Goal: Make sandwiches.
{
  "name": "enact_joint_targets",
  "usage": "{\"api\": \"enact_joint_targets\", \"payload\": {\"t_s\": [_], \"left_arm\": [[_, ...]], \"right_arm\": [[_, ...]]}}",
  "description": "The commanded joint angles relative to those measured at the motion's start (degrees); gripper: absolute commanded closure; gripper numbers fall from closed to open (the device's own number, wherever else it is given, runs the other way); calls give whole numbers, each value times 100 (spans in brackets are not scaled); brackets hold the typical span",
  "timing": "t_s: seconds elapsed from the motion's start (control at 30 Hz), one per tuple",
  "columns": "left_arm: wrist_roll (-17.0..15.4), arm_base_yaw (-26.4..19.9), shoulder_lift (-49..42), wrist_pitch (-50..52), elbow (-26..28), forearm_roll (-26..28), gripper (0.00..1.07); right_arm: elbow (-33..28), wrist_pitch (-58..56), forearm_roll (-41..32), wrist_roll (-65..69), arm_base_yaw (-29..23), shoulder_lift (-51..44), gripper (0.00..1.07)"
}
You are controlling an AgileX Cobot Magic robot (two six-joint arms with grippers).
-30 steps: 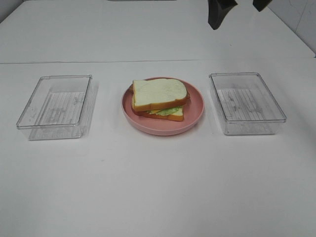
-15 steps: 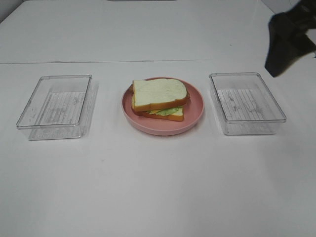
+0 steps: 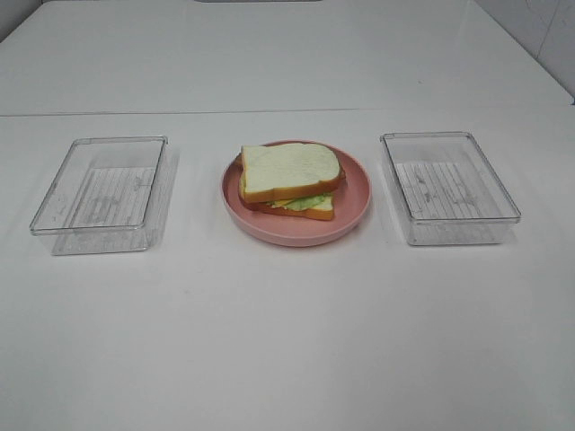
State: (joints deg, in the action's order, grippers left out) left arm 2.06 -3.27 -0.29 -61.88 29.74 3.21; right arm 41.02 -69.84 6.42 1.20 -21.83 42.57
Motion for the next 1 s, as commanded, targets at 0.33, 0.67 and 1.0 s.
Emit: {"api": "enact_joint_targets", "payload": {"t_s": [0.33,0.67,1.0], "left_arm": [[0,-11,-52,40,-6,46,18],[0,-11,-52,40,-6,46,18],[0,-11,-11,40,-6,34,18]], "right_arm": [[-1031,-40,46,-166,1404,-2848,8],[-1507,688,-212,-218,2206,-4469,8],[-1507,688,-338,-292,2189,-4481,8]]}}
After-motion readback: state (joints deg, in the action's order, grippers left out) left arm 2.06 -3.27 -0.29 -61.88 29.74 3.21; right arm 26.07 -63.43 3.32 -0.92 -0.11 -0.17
